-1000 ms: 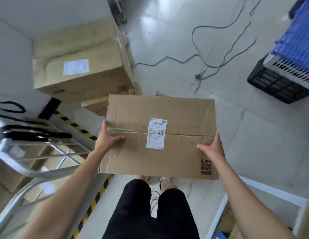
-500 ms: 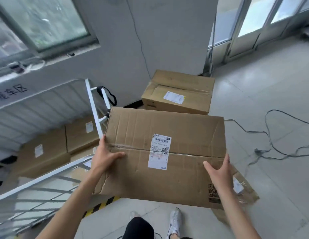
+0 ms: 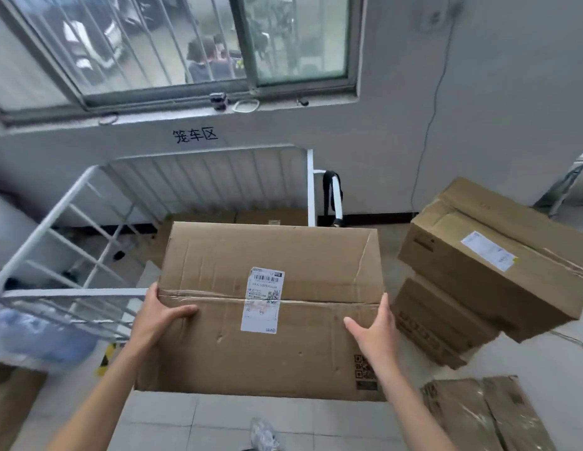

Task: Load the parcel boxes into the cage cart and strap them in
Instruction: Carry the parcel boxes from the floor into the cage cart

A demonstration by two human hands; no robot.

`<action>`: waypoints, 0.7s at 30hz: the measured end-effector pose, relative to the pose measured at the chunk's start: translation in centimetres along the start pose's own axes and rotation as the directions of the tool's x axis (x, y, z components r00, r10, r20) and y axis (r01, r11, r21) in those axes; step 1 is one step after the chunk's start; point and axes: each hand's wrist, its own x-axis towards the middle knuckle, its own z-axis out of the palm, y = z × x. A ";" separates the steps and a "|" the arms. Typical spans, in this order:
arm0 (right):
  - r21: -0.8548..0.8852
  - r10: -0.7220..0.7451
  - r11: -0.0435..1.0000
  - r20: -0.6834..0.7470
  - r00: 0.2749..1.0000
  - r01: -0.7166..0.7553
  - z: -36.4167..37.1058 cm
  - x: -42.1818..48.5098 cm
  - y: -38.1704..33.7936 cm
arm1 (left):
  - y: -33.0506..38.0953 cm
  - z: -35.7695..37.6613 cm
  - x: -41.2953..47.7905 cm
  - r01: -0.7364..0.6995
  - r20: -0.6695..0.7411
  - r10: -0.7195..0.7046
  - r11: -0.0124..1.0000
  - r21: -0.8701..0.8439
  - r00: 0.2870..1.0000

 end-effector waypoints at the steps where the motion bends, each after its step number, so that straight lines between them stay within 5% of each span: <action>1: -0.020 -0.007 1.000 0.025 1.000 0.008 2.3 0.4 -1.8 | -1.5 -1.7 1.6 0.030 -0.006 -0.030 0.999 -0.020 1.000; 10: -0.260 -0.003 0.965 -0.096 0.995 -0.023 14.6 2.2 -13.4 | -7.9 -7.3 12.2 0.113 0.016 -0.112 0.988 -0.106 0.994; 21: -0.362 0.047 0.920 -0.274 0.961 -0.148 20.9 8.7 -20.4 | -4.7 -8.5 26.5 0.035 0.044 -0.042 0.988 0.153 0.998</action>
